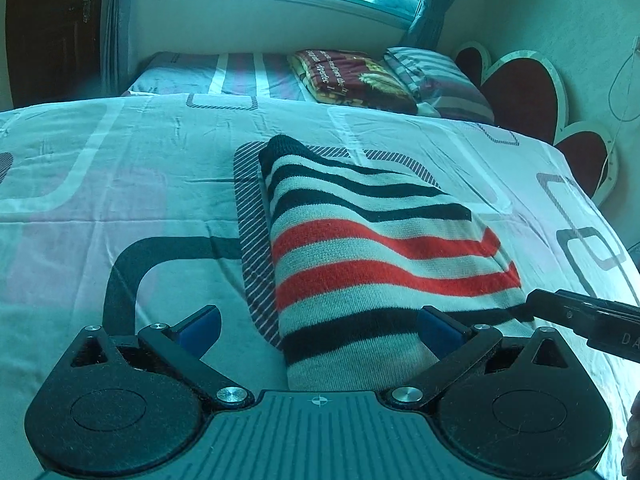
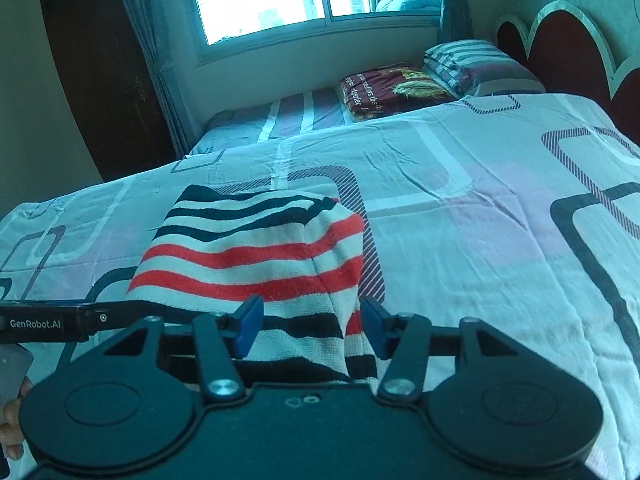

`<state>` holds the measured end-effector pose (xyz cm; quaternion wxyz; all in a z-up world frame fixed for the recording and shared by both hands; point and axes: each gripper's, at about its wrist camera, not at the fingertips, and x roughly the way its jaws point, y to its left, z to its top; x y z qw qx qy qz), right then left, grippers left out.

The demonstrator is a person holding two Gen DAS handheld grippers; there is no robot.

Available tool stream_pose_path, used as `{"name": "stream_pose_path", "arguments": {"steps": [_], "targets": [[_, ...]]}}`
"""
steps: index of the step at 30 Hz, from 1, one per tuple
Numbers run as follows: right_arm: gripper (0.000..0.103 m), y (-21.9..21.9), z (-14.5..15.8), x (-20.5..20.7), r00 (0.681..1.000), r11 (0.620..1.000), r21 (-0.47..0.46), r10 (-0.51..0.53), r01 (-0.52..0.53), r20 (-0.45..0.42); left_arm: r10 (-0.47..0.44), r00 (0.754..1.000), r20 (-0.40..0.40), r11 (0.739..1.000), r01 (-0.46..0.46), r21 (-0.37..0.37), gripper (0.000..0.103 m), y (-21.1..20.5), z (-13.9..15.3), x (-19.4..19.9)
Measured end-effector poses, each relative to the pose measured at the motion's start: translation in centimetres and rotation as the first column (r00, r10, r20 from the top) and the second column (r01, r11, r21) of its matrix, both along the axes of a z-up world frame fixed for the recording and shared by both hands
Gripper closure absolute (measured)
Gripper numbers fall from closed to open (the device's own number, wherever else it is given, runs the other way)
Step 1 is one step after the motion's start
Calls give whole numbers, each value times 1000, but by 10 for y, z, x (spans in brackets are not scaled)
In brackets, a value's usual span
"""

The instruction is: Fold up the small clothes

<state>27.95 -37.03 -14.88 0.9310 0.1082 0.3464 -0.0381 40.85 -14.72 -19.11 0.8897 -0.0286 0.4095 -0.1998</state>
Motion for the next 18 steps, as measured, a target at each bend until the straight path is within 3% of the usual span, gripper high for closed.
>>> {"name": "stream_pose_path", "arguments": {"steps": [2, 11, 15, 18], "targets": [[39, -3, -3, 5, 1000, 1000, -5, 3, -3, -3, 0, 1000, -13, 1000, 0, -9, 0, -1, -3, 6], [45, -7, -21, 33, 999, 999, -29, 35, -36, -36, -24, 998, -61, 999, 22, -46, 0, -13, -23, 27], [42, -29, -38, 43, 997, 995, 98, 34, -26, -71, -46, 993, -110, 995, 36, -92, 0, -17, -37, 37], [38, -45, -49, 47, 996, 976, 215, 45, -27, -80, -59, 993, -102, 994, 49, -99, 0, -23, -41, 38]]}}
